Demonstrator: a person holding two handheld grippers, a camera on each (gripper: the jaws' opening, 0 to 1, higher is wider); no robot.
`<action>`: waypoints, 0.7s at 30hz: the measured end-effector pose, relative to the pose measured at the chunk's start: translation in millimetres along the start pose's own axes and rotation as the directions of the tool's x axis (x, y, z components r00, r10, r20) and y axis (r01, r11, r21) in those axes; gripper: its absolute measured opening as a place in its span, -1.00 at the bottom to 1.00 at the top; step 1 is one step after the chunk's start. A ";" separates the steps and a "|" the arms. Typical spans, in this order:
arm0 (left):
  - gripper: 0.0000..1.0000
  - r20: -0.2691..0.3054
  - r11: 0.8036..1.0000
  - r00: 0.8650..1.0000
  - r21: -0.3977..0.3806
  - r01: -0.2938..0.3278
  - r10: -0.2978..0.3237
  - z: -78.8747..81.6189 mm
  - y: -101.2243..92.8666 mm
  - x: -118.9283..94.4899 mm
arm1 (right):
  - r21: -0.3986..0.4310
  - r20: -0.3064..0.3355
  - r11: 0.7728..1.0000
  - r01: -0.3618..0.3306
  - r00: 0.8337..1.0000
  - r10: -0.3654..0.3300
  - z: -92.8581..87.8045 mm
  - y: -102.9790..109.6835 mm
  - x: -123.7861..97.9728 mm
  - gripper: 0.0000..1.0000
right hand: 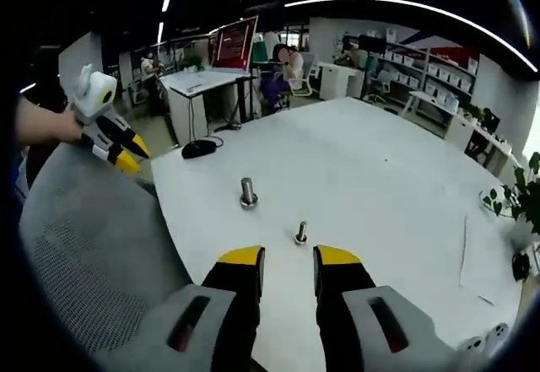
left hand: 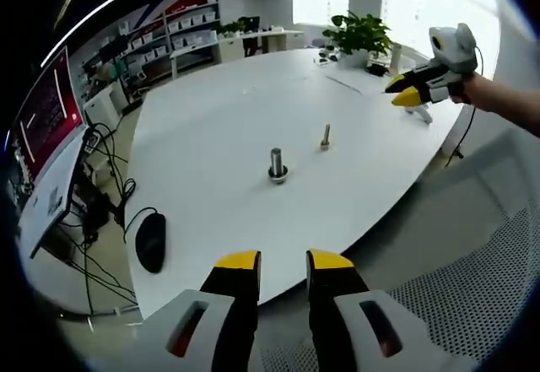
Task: Place the washer onto the threaded stud by aligning its center hole with the stud, sliding it down to the base, and recovering from edge contact or off-axis alignment until the washer reaches the visible bottom stop.
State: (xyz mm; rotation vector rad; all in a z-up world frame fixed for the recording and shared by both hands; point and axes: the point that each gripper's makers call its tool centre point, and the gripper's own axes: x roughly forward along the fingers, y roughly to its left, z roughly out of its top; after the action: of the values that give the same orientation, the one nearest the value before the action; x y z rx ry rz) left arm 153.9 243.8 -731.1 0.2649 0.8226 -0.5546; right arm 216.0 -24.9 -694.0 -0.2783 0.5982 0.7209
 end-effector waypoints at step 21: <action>-0.59 0.049 1.000 0.999 0.001 -0.005 0.005 7.7 1.2 -3.9 | 0.121 0.078 0.992 0.026 0.996 -0.035 -11.4 39.0 -49.6 -0.45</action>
State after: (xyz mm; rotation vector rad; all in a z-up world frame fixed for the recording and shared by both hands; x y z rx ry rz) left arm 157.1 242.9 -723.1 0.2539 0.7741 -0.5551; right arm 154.9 -28.0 -674.7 -0.1466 0.5575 0.6609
